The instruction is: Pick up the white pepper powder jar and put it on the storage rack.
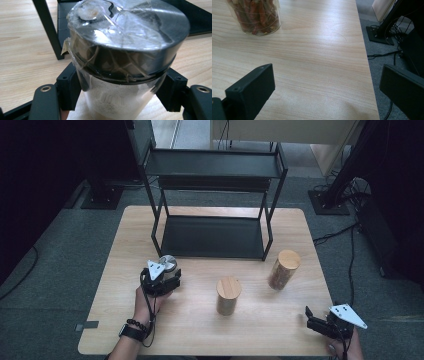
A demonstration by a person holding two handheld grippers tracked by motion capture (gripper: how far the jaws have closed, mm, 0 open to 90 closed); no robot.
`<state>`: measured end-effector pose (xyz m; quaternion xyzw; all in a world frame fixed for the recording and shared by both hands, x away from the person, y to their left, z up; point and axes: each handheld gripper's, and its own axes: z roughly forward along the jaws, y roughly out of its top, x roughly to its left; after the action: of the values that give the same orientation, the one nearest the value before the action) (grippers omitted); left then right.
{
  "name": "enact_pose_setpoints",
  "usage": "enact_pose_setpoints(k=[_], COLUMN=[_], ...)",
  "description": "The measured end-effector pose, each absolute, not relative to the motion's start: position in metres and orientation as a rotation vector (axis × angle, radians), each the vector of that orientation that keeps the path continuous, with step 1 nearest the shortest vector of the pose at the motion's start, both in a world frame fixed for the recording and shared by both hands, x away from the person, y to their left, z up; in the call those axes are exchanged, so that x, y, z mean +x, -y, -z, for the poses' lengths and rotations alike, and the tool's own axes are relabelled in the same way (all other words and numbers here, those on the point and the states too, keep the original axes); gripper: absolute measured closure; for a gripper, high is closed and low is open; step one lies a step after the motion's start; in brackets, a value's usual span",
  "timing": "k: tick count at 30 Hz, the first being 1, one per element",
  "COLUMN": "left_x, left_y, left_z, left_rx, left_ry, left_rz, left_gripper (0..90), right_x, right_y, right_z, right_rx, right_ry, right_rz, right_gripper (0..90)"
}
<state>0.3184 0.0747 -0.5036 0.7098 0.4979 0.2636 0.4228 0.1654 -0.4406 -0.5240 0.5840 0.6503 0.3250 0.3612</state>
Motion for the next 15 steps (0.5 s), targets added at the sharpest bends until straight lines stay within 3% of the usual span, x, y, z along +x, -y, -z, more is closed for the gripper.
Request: enact_pose_setpoints(k=[15], left_x=[0.335], left_y=[-0.06], left_z=[0.502], left_rx=[1.793], left_ry=[-1.246], left_rz=[-0.658], left_gripper=[30.9], right_x=[0.165], right_y=[0.441], right_z=[0.524], right_rx=[1.509], right_ry=[-1.673], right_rz=[-0.842], right_gripper=[0.0])
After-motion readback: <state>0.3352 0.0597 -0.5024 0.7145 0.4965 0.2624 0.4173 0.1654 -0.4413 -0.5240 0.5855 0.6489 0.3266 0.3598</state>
